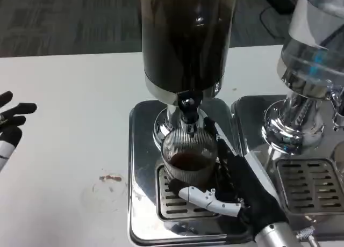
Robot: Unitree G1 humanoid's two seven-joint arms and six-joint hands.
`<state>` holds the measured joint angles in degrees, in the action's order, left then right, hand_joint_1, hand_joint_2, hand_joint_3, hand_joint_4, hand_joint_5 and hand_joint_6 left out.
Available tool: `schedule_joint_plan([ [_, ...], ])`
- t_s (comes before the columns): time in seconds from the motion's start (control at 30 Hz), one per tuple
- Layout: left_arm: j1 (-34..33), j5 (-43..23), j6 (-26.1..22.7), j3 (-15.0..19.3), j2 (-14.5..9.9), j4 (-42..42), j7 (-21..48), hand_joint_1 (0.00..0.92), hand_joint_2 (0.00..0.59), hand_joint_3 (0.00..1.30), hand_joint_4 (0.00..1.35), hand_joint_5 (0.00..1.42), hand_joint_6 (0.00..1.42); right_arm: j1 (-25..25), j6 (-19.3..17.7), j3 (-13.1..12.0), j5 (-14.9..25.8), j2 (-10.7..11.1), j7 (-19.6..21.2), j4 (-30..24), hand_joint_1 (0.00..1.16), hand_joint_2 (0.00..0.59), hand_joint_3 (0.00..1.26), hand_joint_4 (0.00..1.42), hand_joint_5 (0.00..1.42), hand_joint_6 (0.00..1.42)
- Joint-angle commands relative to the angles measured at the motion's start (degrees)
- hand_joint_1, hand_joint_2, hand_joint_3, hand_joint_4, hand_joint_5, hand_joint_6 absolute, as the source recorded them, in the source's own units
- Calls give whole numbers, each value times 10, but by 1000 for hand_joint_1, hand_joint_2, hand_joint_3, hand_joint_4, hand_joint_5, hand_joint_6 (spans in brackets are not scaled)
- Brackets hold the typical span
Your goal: Grasp the cup under the faucet to collect the drink, then remove the cup.
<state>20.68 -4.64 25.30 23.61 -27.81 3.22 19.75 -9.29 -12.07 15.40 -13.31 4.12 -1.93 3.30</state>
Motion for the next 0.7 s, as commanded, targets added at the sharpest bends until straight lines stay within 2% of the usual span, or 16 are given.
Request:
schedule_joint_plan([
  [0.03, 7, -2, -10, 5, 6, 13, -8, 0, 211, 295, 40, 207, 0, 10, -6, 3, 5, -8, -1, 17, 792, 112, 0, 54, 95, 253],
  [0.23, 11, -1, -13, 10, 10, 19, -9, 0, 214, 295, 47, 212, 0, 9, -8, -2, 3, -17, 14, 23, 810, 121, 0, 88, 134, 278],
  [0.7, 22, 0, -19, 17, 14, 32, -13, 0, 219, 295, 62, 223, 0, 24, -15, 1, -9, -26, 34, 47, 864, 114, 139, 222, 280, 402],
])
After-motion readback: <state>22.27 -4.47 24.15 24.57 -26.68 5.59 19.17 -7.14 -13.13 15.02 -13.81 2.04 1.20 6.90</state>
